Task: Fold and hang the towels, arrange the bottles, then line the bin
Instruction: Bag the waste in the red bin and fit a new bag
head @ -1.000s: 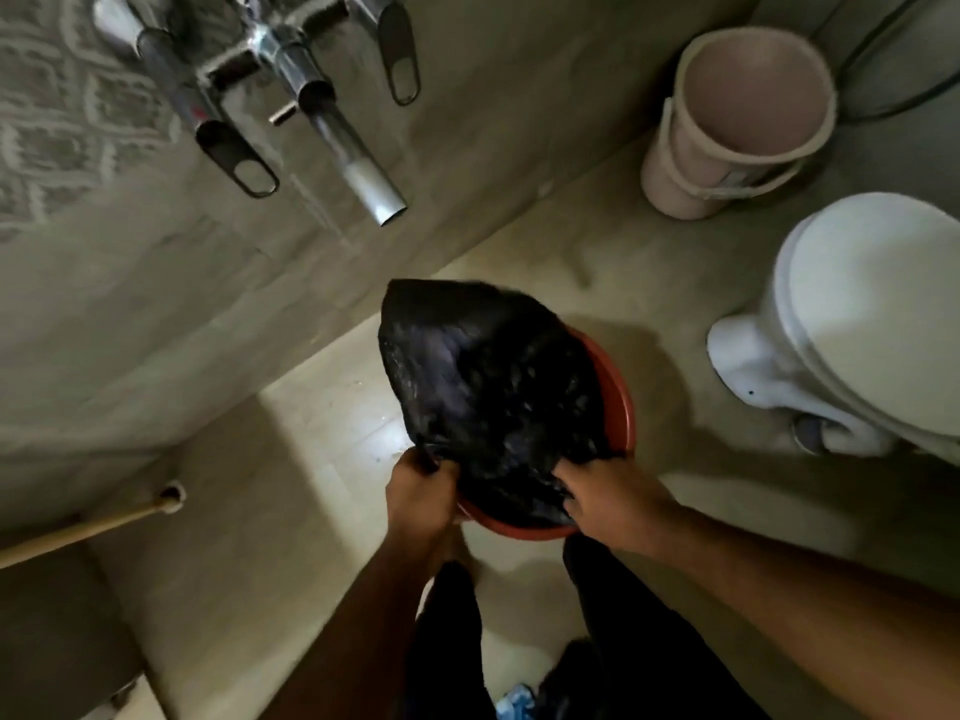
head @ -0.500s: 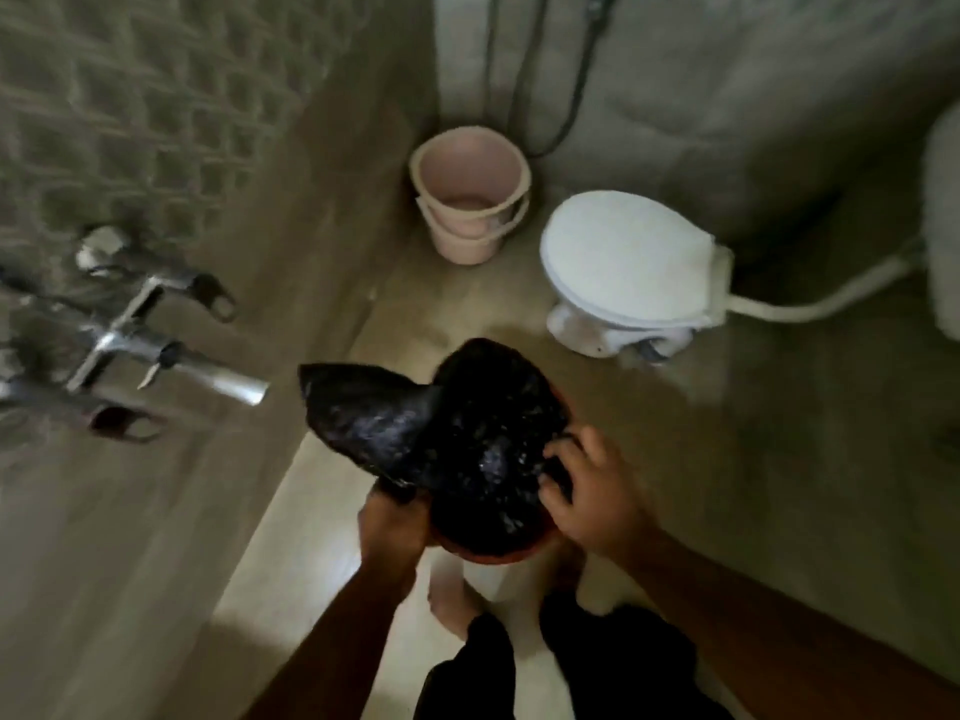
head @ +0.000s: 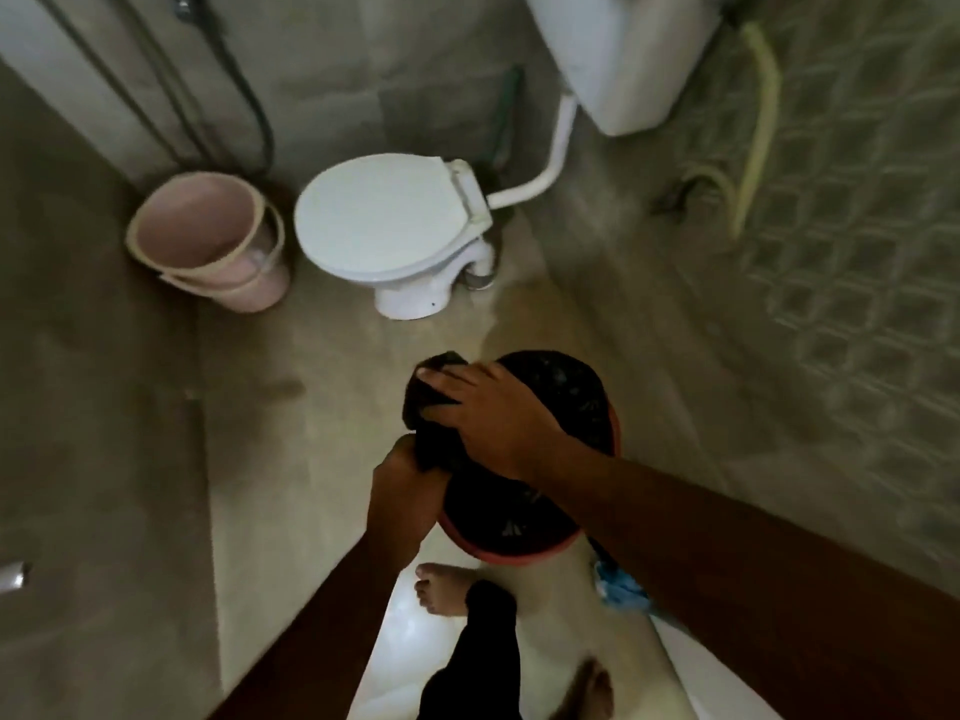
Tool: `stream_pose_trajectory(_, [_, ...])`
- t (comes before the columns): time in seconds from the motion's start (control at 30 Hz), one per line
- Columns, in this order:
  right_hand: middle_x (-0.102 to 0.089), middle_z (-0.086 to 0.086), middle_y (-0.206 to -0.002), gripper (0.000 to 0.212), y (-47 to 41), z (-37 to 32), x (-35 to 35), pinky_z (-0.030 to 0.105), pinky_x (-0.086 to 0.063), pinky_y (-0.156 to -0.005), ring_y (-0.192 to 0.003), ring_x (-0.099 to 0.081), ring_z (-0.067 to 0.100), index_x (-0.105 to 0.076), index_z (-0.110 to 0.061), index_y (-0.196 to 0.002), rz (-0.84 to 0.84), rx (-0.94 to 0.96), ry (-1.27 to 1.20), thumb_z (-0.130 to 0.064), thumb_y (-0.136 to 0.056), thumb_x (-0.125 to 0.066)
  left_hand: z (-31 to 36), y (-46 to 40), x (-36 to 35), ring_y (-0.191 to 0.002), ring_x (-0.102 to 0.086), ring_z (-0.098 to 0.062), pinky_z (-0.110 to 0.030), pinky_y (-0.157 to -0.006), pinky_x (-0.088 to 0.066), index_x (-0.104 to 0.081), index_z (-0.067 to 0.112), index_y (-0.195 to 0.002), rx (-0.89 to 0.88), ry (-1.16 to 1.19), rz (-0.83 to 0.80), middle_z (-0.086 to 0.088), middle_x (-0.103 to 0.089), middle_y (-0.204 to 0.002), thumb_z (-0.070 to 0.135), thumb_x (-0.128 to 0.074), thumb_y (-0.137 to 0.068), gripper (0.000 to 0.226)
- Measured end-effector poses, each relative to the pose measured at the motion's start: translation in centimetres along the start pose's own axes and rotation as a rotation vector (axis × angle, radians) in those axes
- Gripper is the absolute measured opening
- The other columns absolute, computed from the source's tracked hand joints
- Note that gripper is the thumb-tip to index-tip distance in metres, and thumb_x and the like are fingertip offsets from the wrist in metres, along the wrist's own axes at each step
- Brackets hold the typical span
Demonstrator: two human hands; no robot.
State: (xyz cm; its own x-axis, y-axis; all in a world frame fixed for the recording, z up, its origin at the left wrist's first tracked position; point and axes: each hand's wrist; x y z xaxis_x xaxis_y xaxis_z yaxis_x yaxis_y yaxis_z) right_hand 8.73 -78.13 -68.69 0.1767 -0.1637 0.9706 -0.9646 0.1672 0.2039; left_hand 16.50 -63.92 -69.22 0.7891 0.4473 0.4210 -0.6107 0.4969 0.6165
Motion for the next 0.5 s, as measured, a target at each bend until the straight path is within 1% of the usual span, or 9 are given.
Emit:
stream_pose_trajectory(0.07, [-0.029, 0.001, -0.168, 0.062, 4.9, 0.4, -2.1, 0.063, -0.018, -0.121, -0.156, -0.022, 0.033, -0.047, -0.036, -0.152, 0.069, -0.090, 0.015, -0.027, -0.092, -0.058, 0.2, 1.2, -2.0, -0.084, -0.070, -0.023, -0.043, -0.078, -0.060, -0.065, 0.020, -0.104, -0.016, 0.032, 0.001, -0.003, -0.073, -0.096, 0.034, -0.066, -0.090, 0.019])
stream_pose_trajectory(0.13, [-0.030, 0.002, -0.168, 0.065, 10.5, 0.3, -4.2, 0.076, -0.016, -0.116, -0.157, -0.018, 0.036, -0.043, -0.037, -0.153, 0.046, -0.233, 0.004, -0.030, -0.090, -0.059, -0.3, 2.9, -4.6, -0.090, -0.072, -0.025, -0.049, -0.083, -0.062, -0.067, 0.023, -0.110, -0.014, 0.081, -0.002, -0.002, -0.074, -0.101, 0.043, -0.063, -0.083, 0.034])
stream_pose_trajectory(0.17, [-0.027, 0.001, -0.169, 0.066, 13.4, -0.1, -5.5, 0.079, -0.016, -0.114, -0.158, -0.015, 0.036, -0.042, -0.039, -0.154, 0.004, -0.319, -0.037, -0.031, -0.091, -0.060, -0.9, 3.8, -6.0, -0.093, -0.072, -0.028, -0.052, -0.083, -0.062, -0.067, 0.023, -0.112, -0.003, 0.116, 0.001, -0.002, -0.073, -0.104, 0.046, -0.062, -0.076, 0.043])
stream_pose_trajectory(0.23, [-0.009, 0.000, -0.173, 0.063, 17.2, -0.8, -7.0, 0.077, -0.011, -0.116, -0.159, -0.001, 0.034, -0.029, -0.042, -0.158, -0.152, -0.490, -0.224, -0.035, -0.100, -0.052, -1.9, 5.2, -8.0, -0.094, -0.072, -0.032, -0.055, -0.078, -0.064, -0.066, 0.017, -0.113, 0.052, 0.193, 0.003, -0.007, -0.072, -0.105, 0.043, -0.061, -0.073, 0.047])
stream_pose_trajectory(0.3, [-0.002, 0.003, -0.173, 0.054, 19.2, -1.7, -9.0, 0.072, -0.007, -0.119, -0.159, 0.004, 0.033, -0.019, -0.042, -0.160, -0.323, -0.638, -0.427, -0.050, -0.107, -0.030, -2.3, 7.3, -10.2, -0.093, -0.072, -0.036, -0.054, -0.071, -0.065, -0.063, 0.009, -0.105, 0.081, 0.224, -0.013, -0.014, -0.070, -0.102, 0.028, -0.060, -0.080, 0.031])
stream_pose_trajectory(0.37, [-0.018, 0.010, -0.170, 0.068, 20.0, -2.2, -11.2, 0.068, -0.017, -0.120, -0.156, -0.011, 0.039, -0.019, -0.038, -0.160, -0.409, -0.698, -0.461, -0.068, -0.101, -0.007, -3.2, 8.8, -12.2, -0.091, -0.072, -0.036, -0.053, -0.070, -0.065, -0.060, 0.007, -0.098, 0.071, 0.220, -0.031, -0.017, -0.068, -0.099, 0.016, -0.059, -0.088, 0.013])
stream_pose_trajectory(0.4, [-0.030, 0.014, -0.165, 0.073, 20.0, -2.1, -12.4, 0.063, -0.025, -0.119, -0.151, -0.024, 0.042, -0.026, -0.032, -0.160, -0.443, -0.706, -0.457, -0.069, -0.101, -0.006, -3.7, 9.4, -12.8, -0.088, -0.072, -0.034, -0.051, -0.070, -0.066, -0.059, 0.007, -0.097, 0.062, 0.220, -0.041, -0.017, -0.067, -0.098, 0.011, -0.059, -0.091, 0.008])
stream_pose_trajectory(0.43, [-0.041, 0.017, -0.158, 0.068, 19.9, -1.7, -13.8, 0.058, -0.032, -0.118, -0.145, -0.036, 0.042, -0.036, -0.022, -0.157, -0.505, -0.728, -0.483, -0.062, -0.105, -0.016, -4.5, 9.5, -13.5, -0.085, -0.072, -0.031, -0.048, -0.069, -0.066, -0.057, 0.007, -0.097, 0.054, 0.208, -0.063, -0.016, -0.067, -0.096, 0.009, -0.059, -0.092, 0.005])
stream_pose_trajectory(0.5, [-0.047, 0.017, -0.154, 0.049, 19.6, -1.0, -16.7, 0.052, -0.034, -0.118, -0.141, -0.043, 0.039, -0.046, -0.013, -0.150, -0.600, -0.750, -0.562, -0.037, -0.109, -0.039, -5.9, 9.5, -14.4, -0.082, -0.071, -0.027, -0.042, -0.067, -0.066, -0.057, 0.007, -0.099, 0.039, 0.182, -0.112, -0.013, -0.067, -0.093, 0.007, -0.060, -0.094, 0.005])
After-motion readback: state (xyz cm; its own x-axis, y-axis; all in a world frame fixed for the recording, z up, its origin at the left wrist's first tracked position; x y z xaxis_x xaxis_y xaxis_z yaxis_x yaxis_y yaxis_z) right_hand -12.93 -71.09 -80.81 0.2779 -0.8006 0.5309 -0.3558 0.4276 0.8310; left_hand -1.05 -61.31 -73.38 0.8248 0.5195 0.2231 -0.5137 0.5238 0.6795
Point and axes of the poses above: each hand's wrist, its own y-axis away from the middle knuckle, its own x-axis out of the back of the hand, z = x × y
